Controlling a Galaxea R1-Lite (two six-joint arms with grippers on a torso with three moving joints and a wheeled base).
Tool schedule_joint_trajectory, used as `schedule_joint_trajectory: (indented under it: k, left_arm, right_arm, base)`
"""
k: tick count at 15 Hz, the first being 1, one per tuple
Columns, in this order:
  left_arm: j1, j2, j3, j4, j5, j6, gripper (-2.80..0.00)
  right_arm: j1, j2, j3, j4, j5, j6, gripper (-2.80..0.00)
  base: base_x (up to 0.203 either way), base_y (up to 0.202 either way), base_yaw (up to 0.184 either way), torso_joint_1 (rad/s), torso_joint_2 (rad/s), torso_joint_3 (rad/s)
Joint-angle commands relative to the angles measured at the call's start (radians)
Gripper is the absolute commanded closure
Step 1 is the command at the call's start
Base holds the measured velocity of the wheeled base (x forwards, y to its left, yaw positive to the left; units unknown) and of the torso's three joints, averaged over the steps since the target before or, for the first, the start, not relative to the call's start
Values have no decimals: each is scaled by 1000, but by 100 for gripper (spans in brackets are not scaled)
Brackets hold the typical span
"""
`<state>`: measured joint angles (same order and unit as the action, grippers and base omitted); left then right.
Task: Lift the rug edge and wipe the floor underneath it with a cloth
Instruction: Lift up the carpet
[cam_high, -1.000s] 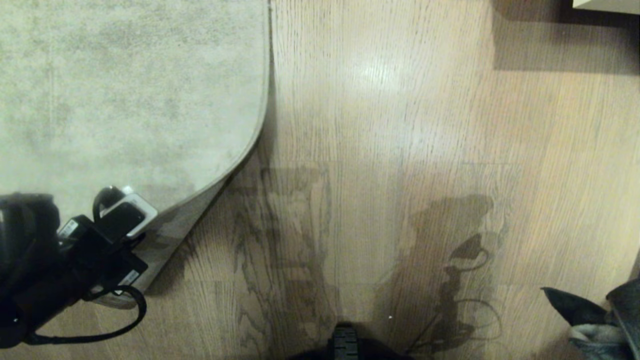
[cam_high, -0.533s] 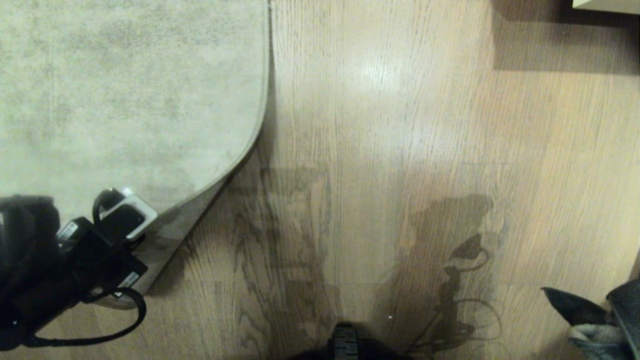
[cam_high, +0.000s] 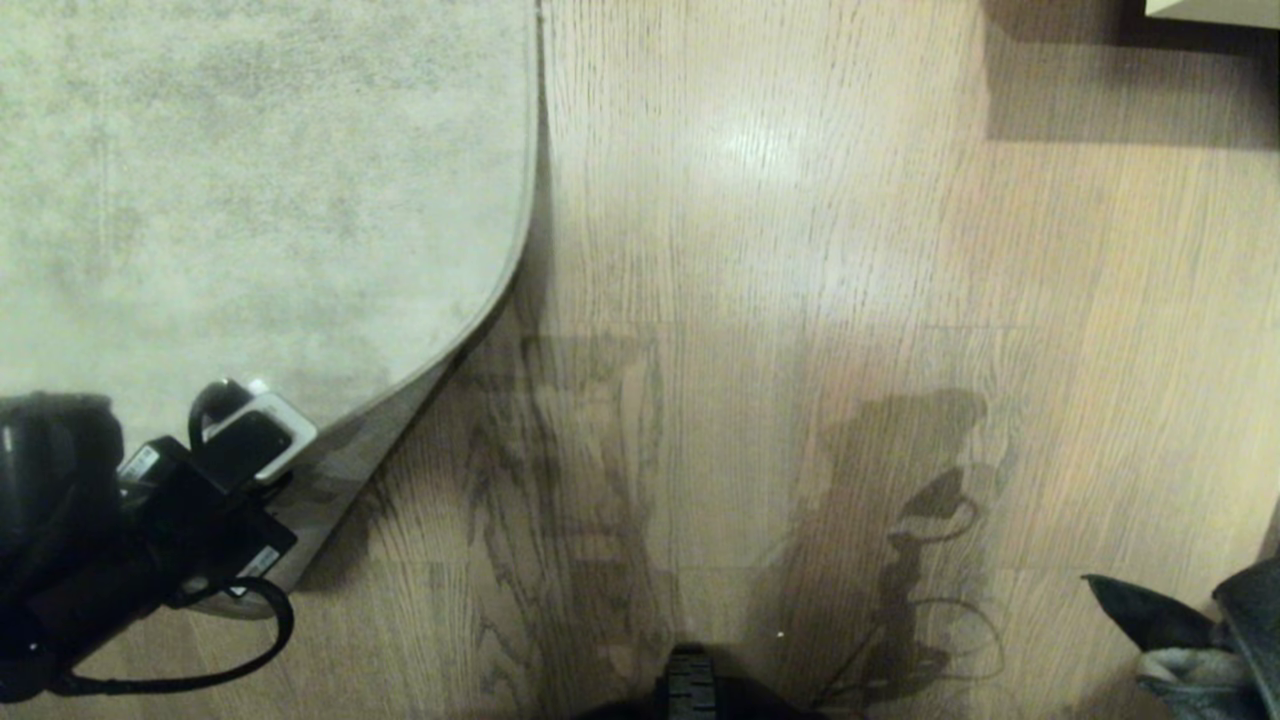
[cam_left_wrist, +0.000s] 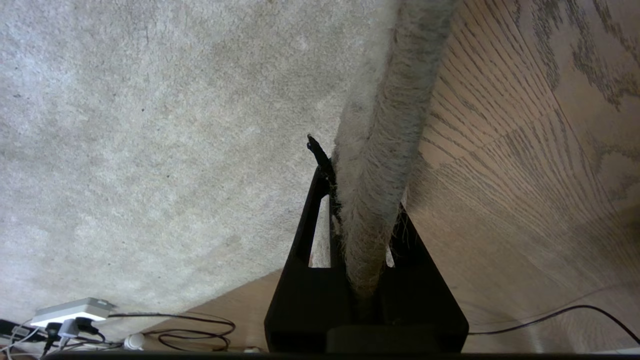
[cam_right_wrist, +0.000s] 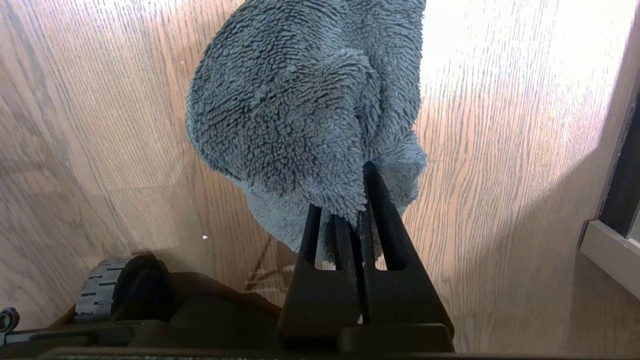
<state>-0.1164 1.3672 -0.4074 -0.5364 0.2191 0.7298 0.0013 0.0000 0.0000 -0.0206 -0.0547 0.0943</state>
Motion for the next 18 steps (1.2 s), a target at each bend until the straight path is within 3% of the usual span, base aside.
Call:
schedule_joint_trajectory:
  k: [1,18]
  left_arm:
    - [0,3,1,-4,2,-2,0]
    - [-14,4,39,-37,2,-24,0]
  right_arm:
    - [0,2,0,-1,-1,1,0]
    - [0,0,0,-1,-1,1,0]
  base:
    - [0,0,0,0,0,0]
    - [0,0,0,0,0,0]
